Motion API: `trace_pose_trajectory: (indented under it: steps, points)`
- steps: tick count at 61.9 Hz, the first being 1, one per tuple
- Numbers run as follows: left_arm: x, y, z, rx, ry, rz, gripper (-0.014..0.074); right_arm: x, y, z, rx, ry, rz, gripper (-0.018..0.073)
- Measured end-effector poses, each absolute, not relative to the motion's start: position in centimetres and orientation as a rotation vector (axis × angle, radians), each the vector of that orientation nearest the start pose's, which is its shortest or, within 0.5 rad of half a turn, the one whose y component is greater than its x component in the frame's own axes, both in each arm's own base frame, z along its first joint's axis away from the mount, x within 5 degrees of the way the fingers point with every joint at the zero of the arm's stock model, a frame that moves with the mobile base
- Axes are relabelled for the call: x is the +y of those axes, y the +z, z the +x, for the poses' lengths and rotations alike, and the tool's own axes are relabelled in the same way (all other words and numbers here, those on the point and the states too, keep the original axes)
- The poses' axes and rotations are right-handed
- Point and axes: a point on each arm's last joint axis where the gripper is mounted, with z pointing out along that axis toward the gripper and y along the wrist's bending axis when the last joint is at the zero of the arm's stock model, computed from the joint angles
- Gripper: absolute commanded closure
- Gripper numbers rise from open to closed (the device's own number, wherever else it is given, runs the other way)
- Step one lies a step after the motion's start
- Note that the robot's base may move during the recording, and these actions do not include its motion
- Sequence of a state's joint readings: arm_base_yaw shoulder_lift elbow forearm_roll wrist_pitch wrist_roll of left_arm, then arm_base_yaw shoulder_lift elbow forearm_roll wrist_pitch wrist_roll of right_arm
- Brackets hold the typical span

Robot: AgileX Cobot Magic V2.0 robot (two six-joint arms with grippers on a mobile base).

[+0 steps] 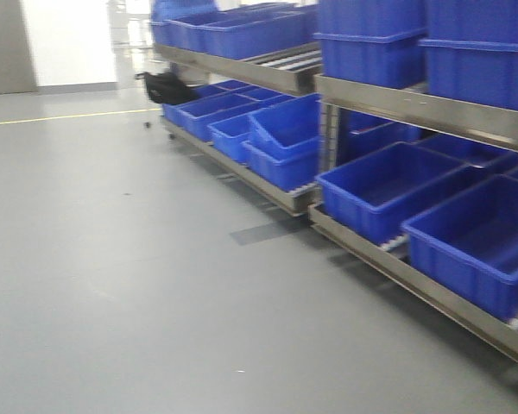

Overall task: Sort and place red and blue blocks on shelf
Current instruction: 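Drive the base across the floor to the shelf of blue bins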

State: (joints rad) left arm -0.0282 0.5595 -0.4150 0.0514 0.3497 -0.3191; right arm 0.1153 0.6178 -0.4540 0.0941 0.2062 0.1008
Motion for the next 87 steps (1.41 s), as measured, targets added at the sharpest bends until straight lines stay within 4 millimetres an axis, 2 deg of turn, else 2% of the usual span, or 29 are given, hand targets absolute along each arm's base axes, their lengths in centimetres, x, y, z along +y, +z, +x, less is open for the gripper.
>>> trace_pose_trajectory:
  steps: [87]
  points:
    - [-0.17,27.71,11.63,1.966,-0.177,-0.251,0.0472,1.68,29.54,13.02,1.858,0.232,0.059,0.0508]
